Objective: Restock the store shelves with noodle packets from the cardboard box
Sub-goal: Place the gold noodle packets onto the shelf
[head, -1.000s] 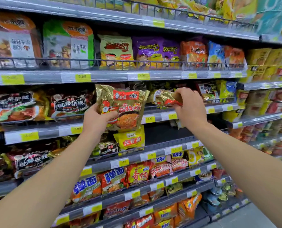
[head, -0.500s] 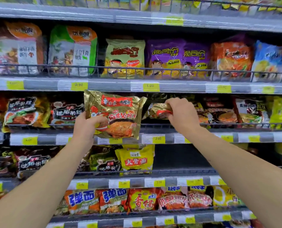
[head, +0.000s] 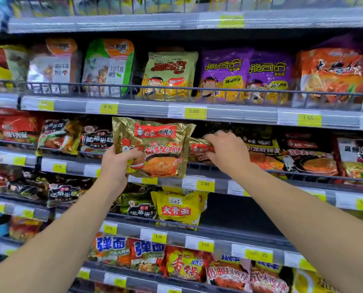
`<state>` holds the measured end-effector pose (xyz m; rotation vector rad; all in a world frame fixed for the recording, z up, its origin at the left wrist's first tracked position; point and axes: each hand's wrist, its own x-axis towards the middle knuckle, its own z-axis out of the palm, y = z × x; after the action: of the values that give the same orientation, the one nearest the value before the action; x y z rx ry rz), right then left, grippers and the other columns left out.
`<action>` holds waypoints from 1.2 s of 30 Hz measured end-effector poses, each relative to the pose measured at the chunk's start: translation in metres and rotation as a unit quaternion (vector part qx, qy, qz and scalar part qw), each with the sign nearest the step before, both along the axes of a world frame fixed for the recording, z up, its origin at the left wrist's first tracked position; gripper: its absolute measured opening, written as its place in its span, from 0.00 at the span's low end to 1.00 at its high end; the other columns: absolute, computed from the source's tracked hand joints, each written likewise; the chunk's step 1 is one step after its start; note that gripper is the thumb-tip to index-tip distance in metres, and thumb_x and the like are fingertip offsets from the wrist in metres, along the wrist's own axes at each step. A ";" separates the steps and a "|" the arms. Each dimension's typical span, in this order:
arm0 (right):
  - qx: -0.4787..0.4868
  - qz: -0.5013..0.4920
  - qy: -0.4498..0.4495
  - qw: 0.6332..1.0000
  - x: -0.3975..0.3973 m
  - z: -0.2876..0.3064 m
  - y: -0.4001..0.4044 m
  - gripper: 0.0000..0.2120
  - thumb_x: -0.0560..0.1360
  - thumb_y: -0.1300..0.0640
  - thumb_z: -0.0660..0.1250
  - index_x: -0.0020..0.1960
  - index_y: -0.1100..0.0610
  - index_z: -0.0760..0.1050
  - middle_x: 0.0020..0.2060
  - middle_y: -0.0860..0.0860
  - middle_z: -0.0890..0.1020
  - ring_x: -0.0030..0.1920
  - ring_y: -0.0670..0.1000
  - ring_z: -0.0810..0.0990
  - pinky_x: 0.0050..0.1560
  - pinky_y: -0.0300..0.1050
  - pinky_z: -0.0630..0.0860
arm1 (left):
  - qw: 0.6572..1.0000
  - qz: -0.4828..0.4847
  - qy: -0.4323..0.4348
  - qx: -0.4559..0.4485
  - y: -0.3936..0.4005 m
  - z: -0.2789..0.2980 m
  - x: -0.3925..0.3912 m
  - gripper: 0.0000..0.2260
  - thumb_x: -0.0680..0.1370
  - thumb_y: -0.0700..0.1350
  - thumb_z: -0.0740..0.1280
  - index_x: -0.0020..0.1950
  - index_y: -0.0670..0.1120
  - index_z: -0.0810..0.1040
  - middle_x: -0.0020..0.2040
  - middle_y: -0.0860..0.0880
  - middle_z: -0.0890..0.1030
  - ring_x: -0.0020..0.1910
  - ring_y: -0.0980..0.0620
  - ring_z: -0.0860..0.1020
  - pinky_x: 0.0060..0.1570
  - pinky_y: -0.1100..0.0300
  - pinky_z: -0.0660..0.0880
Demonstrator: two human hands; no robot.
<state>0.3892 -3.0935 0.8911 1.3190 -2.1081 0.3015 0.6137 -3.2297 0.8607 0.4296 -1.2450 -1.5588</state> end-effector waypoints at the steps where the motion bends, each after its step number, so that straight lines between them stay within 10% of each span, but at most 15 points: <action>1: 0.010 -0.007 -0.027 1.000 -0.004 -0.002 0.002 0.26 0.75 0.42 0.67 0.71 0.46 0.69 0.61 0.52 0.77 0.59 0.58 0.75 0.54 0.53 0.76 | 1.000 -0.019 0.000 0.002 0.001 0.001 -0.001 0.21 0.64 0.40 0.77 0.55 0.46 0.77 0.52 0.49 0.82 0.59 0.46 0.77 0.63 0.42 0.67; 4: 0.054 -0.016 -0.107 0.993 -0.020 -0.005 0.011 0.38 0.69 0.41 0.69 0.75 0.46 0.60 0.67 0.54 0.73 0.65 0.60 0.70 0.59 0.55 0.75 | 0.999 -0.053 0.007 0.000 -0.004 0.001 -0.006 0.47 0.53 0.46 0.83 0.70 0.44 0.70 0.64 0.43 0.78 0.65 0.40 0.74 0.67 0.34 0.64; 12: -0.073 0.065 -0.264 0.960 -0.042 -0.003 0.026 0.23 0.72 0.54 0.71 0.66 0.52 0.71 0.58 0.51 0.78 0.53 0.52 0.77 0.47 0.41 0.68 | 0.994 -0.094 -0.008 -0.051 0.012 0.015 -0.038 0.17 0.73 0.29 0.68 0.51 0.49 0.74 0.49 0.48 0.82 0.49 0.51 0.81 0.52 0.53 0.74; 20: -0.224 0.058 -0.379 0.896 -0.063 0.011 0.015 0.18 0.71 0.45 0.74 0.57 0.50 0.78 0.57 0.54 0.79 0.61 0.55 0.75 0.56 0.46 0.74 | 0.984 -0.061 -0.090 -0.140 0.001 0.021 -0.062 0.16 0.71 0.29 0.71 0.55 0.44 0.78 0.52 0.45 0.84 0.54 0.45 0.82 0.58 0.45 0.76; 26: -0.204 0.081 -0.422 0.880 -0.068 0.019 0.010 0.06 0.76 0.61 0.69 0.45 0.51 0.75 0.31 0.50 0.74 0.31 0.47 0.70 0.29 0.37 0.67 | 0.971 -0.022 -0.174 -0.164 -0.001 0.010 -0.093 0.13 0.71 0.36 0.75 0.52 0.49 0.80 0.48 0.50 0.85 0.50 0.47 0.83 0.54 0.42 0.78; 33: -0.226 0.129 -0.497 0.828 -0.079 0.019 0.005 0.15 0.72 0.72 0.67 0.53 0.56 0.82 0.55 0.55 0.83 0.55 0.53 0.80 0.58 0.48 0.77 | 0.841 0.129 -0.406 -0.333 0.014 0.013 -0.117 0.13 0.70 0.52 0.76 0.43 0.49 0.74 0.35 0.56 0.76 0.37 0.53 0.74 0.29 0.61 0.66; 36: -0.283 0.149 -0.534 0.782 -0.086 0.015 0.006 0.08 0.72 0.62 0.74 0.49 0.53 0.82 0.51 0.55 0.84 0.52 0.56 0.83 0.58 0.54 0.78 | 0.866 0.137 -0.372 -0.306 0.011 0.016 -0.120 0.19 0.68 0.50 0.77 0.51 0.48 0.72 0.40 0.55 0.76 0.40 0.53 0.75 0.33 0.61 0.68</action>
<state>0.3029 -3.0875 0.9062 1.1765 -2.2366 2.0541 0.4934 -3.2184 0.8767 0.7792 -2.0686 -0.6722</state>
